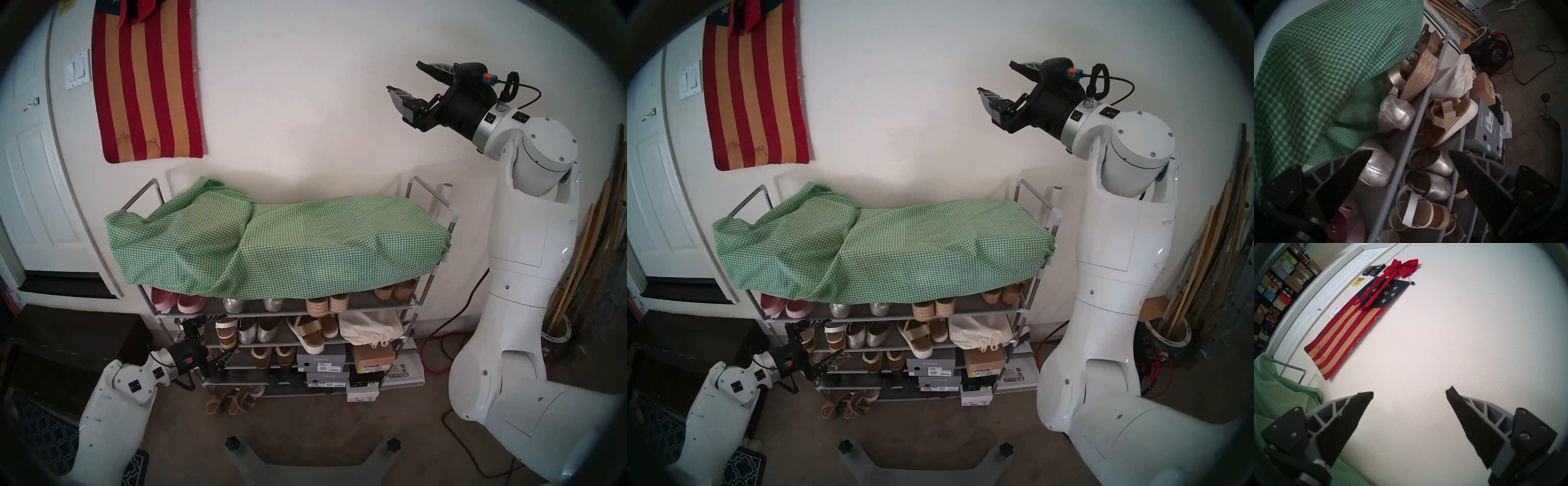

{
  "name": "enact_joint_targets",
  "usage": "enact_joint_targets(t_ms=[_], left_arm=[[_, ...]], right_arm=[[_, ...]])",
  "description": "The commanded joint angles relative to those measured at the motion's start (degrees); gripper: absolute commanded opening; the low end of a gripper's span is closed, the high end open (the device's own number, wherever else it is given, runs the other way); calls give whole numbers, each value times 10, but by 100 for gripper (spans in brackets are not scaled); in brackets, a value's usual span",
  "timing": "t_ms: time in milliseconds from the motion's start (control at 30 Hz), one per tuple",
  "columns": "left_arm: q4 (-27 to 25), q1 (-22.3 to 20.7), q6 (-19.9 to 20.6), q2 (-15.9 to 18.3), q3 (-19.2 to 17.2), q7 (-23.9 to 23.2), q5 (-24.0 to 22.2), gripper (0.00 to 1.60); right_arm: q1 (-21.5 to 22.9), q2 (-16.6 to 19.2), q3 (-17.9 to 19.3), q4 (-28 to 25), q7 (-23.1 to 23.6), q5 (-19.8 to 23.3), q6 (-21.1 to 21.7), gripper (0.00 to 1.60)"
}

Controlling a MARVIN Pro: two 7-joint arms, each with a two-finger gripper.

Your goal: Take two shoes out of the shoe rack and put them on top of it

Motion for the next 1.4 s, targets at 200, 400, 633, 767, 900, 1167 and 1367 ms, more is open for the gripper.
enact_joint_targets(t_ms=[200, 400, 633, 767, 900, 1167, 1367], left_arm=[[1, -29, -14, 5, 2, -5, -22, 160], [10, -59, -11, 4, 12, -9, -19, 160], [40, -95, 0, -1, 33, -16, -9, 160], [79, -129, 4, -3, 47, -17, 8, 160], [113, -159, 11, -2, 59, -5, 40, 160], [167, -207, 6, -3, 67, 14, 69, 160], [181, -223, -16, -2, 73, 22, 73, 160]], right_arm=[[-1, 0, 0, 0, 0, 0, 0, 160], [-1, 0, 0, 0, 0, 0, 0, 160], [-1, 0, 0, 0, 0, 0, 0, 160], [-1, 0, 0, 0, 0, 0, 0, 160], [-1, 0, 0, 0, 0, 0, 0, 160], [-1, 0, 0, 0, 0, 0, 0, 160], [-1, 0, 0, 0, 0, 0, 0, 160]])
